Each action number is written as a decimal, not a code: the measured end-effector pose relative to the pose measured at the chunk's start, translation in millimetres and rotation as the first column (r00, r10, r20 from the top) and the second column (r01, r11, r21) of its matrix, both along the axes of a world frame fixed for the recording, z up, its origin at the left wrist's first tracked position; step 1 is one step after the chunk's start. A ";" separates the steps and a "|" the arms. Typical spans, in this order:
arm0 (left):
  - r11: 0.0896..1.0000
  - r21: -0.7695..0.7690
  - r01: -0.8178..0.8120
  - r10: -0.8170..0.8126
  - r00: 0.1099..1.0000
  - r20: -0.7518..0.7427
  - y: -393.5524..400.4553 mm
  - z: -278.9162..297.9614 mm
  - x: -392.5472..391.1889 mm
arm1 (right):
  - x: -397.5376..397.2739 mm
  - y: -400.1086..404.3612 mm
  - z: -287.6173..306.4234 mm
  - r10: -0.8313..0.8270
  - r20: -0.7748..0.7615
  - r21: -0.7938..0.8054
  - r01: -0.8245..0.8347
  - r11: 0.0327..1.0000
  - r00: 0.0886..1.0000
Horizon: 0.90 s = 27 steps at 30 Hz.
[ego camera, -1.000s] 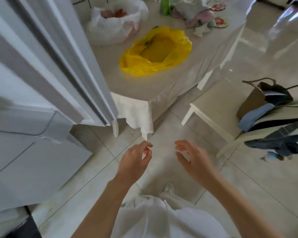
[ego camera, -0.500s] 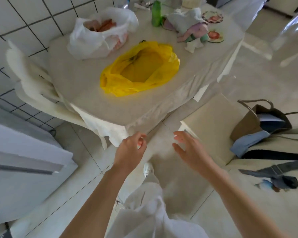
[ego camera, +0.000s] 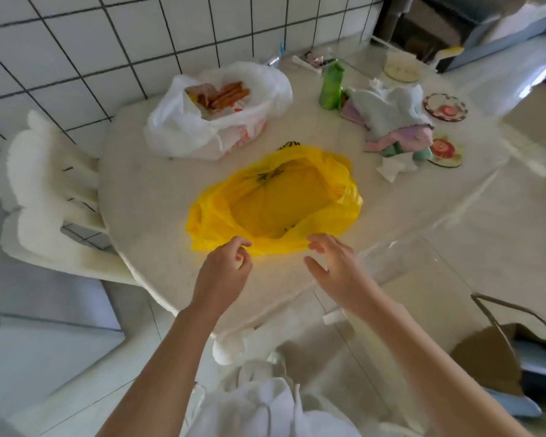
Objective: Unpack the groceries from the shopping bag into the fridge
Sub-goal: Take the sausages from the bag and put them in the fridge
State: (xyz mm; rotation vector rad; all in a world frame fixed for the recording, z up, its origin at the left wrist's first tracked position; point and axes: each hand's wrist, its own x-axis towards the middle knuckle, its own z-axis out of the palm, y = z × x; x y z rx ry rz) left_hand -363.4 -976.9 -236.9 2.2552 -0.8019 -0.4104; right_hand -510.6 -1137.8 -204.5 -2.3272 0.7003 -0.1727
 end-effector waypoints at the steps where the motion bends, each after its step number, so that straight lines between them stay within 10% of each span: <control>1: 1.000 -0.007 -0.021 0.021 1.000 -0.001 -7.6 0.8 8.5 | 12.0 -11.2 1.1 0.008 0.003 -0.005 -0.008 1.000 1.000; 27: 0.966 0.215 -0.144 0.105 0.978 0.180 -246.5 25.7 290.4 | 353.9 -285.3 6.7 0.487 -0.105 -0.082 -0.496 0.865 0.867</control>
